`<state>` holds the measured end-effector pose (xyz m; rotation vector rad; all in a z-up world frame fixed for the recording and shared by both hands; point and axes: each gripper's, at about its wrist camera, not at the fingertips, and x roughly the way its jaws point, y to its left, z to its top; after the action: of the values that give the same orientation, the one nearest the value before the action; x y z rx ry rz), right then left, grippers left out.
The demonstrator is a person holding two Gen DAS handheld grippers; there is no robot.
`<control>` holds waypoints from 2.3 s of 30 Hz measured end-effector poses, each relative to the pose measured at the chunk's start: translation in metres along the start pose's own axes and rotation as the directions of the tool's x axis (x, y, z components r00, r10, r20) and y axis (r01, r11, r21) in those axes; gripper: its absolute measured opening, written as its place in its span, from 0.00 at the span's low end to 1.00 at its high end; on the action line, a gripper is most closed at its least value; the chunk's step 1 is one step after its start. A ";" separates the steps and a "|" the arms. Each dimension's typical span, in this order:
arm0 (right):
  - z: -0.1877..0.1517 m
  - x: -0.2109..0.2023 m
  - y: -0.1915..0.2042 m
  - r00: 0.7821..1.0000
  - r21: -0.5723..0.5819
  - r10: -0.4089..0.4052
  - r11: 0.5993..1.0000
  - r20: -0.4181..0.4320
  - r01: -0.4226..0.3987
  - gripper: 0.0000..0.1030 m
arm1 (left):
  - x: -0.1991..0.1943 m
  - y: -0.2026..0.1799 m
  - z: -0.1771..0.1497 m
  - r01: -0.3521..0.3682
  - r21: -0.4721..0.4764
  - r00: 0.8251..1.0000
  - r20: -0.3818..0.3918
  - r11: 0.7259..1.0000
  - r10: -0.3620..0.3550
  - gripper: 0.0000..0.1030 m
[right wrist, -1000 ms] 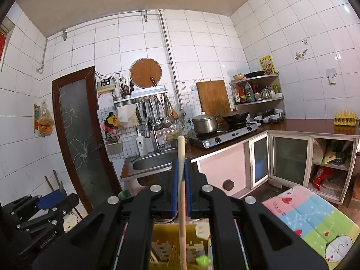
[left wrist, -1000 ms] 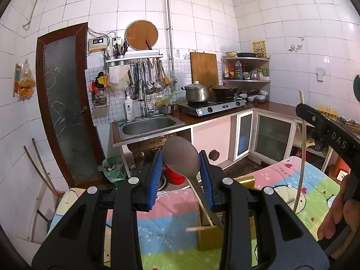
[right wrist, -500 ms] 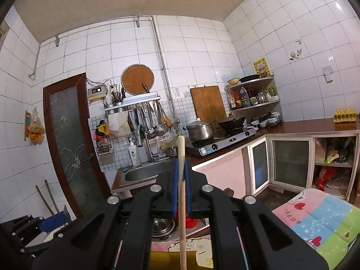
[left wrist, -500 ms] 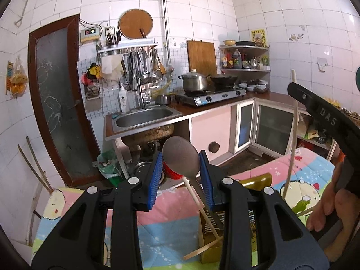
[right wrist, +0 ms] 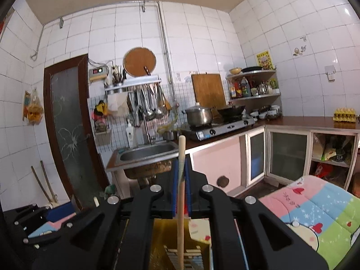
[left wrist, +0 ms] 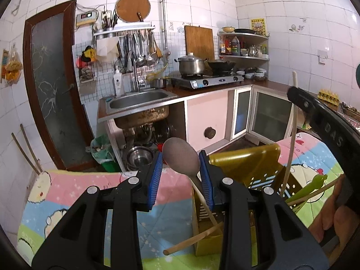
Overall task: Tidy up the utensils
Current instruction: 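Carry both held utensils over the holder and lower them in, then open the left tool releasing the green spoon while the right tool releases its chopstick, then move both open tools down toward the blue spoon and loose chopsticks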
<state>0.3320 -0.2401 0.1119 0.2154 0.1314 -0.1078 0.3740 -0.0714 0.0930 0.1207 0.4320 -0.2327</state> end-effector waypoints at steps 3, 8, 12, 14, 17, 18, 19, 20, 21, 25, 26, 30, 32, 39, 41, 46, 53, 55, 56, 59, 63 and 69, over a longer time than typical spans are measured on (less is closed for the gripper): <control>-0.005 0.001 -0.001 0.999 -0.017 -0.008 1.000 -0.034 0.008 0.08 | 0.002 0.006 -0.003 -0.009 -0.014 1.000 -0.014 1.000 0.009 0.31; 0.000 -0.009 -0.002 0.995 -0.048 -0.012 0.999 -0.095 0.007 0.20 | -0.019 0.016 0.000 -0.044 -0.041 0.999 -0.011 0.998 0.044 0.54; 0.009 -0.031 -0.008 0.994 -0.046 -0.026 0.999 -0.108 0.021 0.55 | -0.048 0.022 0.004 -0.066 -0.040 0.998 0.006 0.997 0.066 0.76; 0.011 -0.043 -0.010 0.992 -0.060 -0.041 0.998 -0.122 0.034 0.56 | -0.064 0.026 0.003 -0.081 -0.028 0.997 0.003 0.996 0.081 0.81; 0.008 -0.061 -0.019 0.983 -0.053 -0.049 0.998 -0.178 0.040 0.61 | -0.082 0.034 -0.004 -0.088 -0.034 0.996 -0.012 0.996 0.087 0.89; 0.005 -0.068 -0.022 0.978 -0.050 -0.047 0.998 -0.201 0.038 0.63 | -0.090 0.037 -0.008 -0.088 -0.040 0.996 -0.022 0.995 0.088 0.91; 0.001 -0.075 -0.025 0.974 -0.050 -0.048 0.998 -0.224 0.038 0.66 | -0.095 0.040 -0.013 -0.090 -0.043 0.996 -0.029 0.995 0.089 0.91; -0.004 -0.080 -0.027 0.970 -0.053 -0.048 0.998 -0.238 0.036 0.67 | -0.101 0.044 -0.020 -0.093 -0.049 0.995 -0.038 0.994 0.091 0.94; -0.009 -0.086 -0.028 0.966 -0.057 -0.048 0.998 -0.253 0.035 0.68 | -0.104 0.045 -0.025 -0.096 -0.054 0.995 -0.043 0.994 0.094 0.95; -0.040 -0.109 -0.035 0.943 -0.071 -0.060 0.997 -0.329 0.038 0.71 | -0.112 0.051 -0.057 -0.094 -0.083 0.991 -0.099 0.992 0.086 0.95; -0.050 -0.114 -0.037 0.933 -0.070 -0.060 0.997 -0.356 0.038 0.71 | -0.113 0.052 -0.064 -0.090 -0.088 0.990 -0.113 0.992 0.079 0.95; -0.088 -0.132 -0.043 0.896 -0.067 -0.063 0.997 -0.440 0.038 0.71 | -0.114 0.050 -0.103 -0.089 -0.094 0.981 -0.178 0.992 0.071 0.95; -0.108 -0.140 -0.047 0.874 -0.066 -0.066 0.997 -0.481 0.039 0.71 | -0.114 0.047 -0.120 -0.089 -0.101 0.976 -0.209 0.991 0.067 0.95; -0.153 -0.168 -0.053 0.821 -0.066 -0.062 0.997 -0.568 0.030 0.71 | -0.117 0.038 -0.165 -0.069 -0.121 0.954 -0.298 0.990 0.030 0.95; -0.162 -0.177 -0.054 0.812 -0.069 -0.063 0.997 -0.580 0.028 0.71 | -0.116 0.035 -0.175 -0.064 -0.122 0.946 -0.322 0.990 0.021 0.95; -0.175 -0.194 -0.051 0.802 -0.086 -0.068 0.996 -0.594 0.021 0.71 | -0.111 0.025 -0.204 -0.058 -0.134 0.923 -0.384 0.989 0.002 0.95; -0.174 -0.209 -0.039 0.808 -0.106 -0.018 0.993 -0.589 -0.055 0.71 | -0.107 0.014 -0.217 -0.055 -0.128 0.909 -0.416 0.990 -0.003 0.95; -0.179 -0.208 -0.037 0.795 -0.108 0.003 0.990 -0.607 -0.086 0.71 | -0.107 0.013 -0.216 -0.051 -0.131 0.910 -0.416 0.990 -0.008 0.95; -0.182 -0.206 -0.034 0.782 -0.118 0.002 0.988 -0.623 -0.096 0.71 | -0.106 0.011 -0.216 -0.049 -0.129 0.909 -0.417 0.990 -0.009 0.95; -0.185 -0.205 -0.029 0.770 -0.129 0.008 0.985 -0.638 -0.117 0.71 | -0.104 0.009 -0.215 -0.049 -0.122 0.906 -0.422 0.991 -0.007 0.95; -0.185 -0.209 -0.021 0.763 -0.147 0.028 0.976 -0.646 -0.161 0.71 | -0.102 0.010 -0.213 -0.040 -0.133 0.905 -0.425 0.990 -0.020 0.95; -0.192 -0.204 -0.013 0.735 -0.186 -0.003 0.968 -0.678 -0.167 0.60 | -0.099 0.001 -0.211 -0.027 -0.102 0.903 -0.429 0.994 -0.020 0.95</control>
<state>0.1067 -0.1921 -0.0480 0.0101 0.8673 0.0841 0.2025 -0.0161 -0.0551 0.0680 0.8844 -0.1781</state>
